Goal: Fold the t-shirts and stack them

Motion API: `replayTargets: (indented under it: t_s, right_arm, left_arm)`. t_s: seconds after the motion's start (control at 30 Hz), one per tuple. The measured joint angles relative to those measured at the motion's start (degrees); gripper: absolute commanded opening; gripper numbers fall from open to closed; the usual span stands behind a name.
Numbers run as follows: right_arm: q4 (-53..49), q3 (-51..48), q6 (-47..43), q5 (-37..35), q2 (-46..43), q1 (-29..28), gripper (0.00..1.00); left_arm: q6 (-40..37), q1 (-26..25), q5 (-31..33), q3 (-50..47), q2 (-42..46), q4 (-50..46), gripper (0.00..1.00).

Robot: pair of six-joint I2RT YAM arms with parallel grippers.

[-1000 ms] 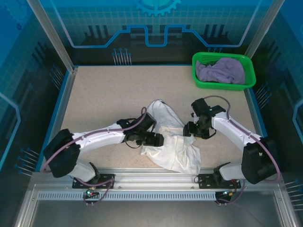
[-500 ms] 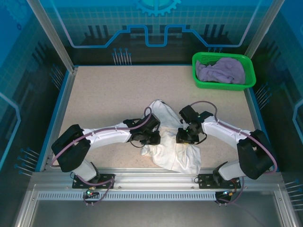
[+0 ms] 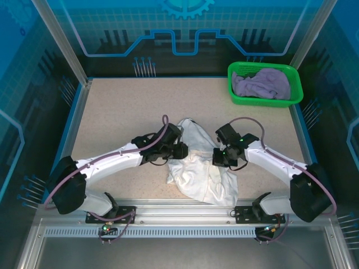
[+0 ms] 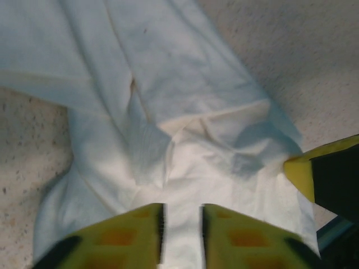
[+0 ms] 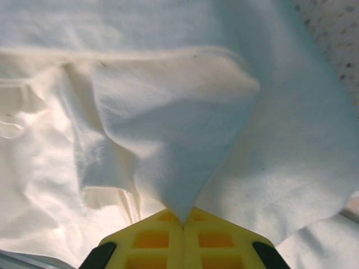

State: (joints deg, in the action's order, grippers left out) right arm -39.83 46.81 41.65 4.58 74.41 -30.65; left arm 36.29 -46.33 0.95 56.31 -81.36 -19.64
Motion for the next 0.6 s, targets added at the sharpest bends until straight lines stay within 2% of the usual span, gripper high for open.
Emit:
replayTargets:
  t_s: [0.07,0.13,0.23,0.37,0.5,0.6]
  right_arm:
    - [0.2,-0.5,0.4,-0.5,-2.7,1.4,0.00]
    - [0.5,-1.9,0.8,-1.2,-5.6,3.5,0.00]
    - [0.4,-4.3,0.9,-1.2,-8.2,6.5,0.00]
    - [0.3,-6.4,0.8,-1.0,-9.1,8.4,0.00]
    - [0.3,-7.1,0.8,-0.9,-9.6,9.3,0.00]
    - [0.3,-7.5,0.6,-1.0,-10.3,10.3,0.00]
  left_arm:
    - [-0.9,-0.5,-1.5,1.9,-0.1,0.2,0.59]
    - [-0.5,-2.1,-3.6,4.1,-1.4,0.6,0.64]
    - [1.6,-5.8,-6.5,7.1,-6.0,1.6,0.56]
    - [5.6,-10.3,-9.9,11.0,-14.5,2.4,0.53]
    - [10.0,-13.3,-9.2,12.7,-20.2,2.0,0.53]
    - [12.9,-14.3,-6.0,14.4,-22.0,-0.3,0.53]
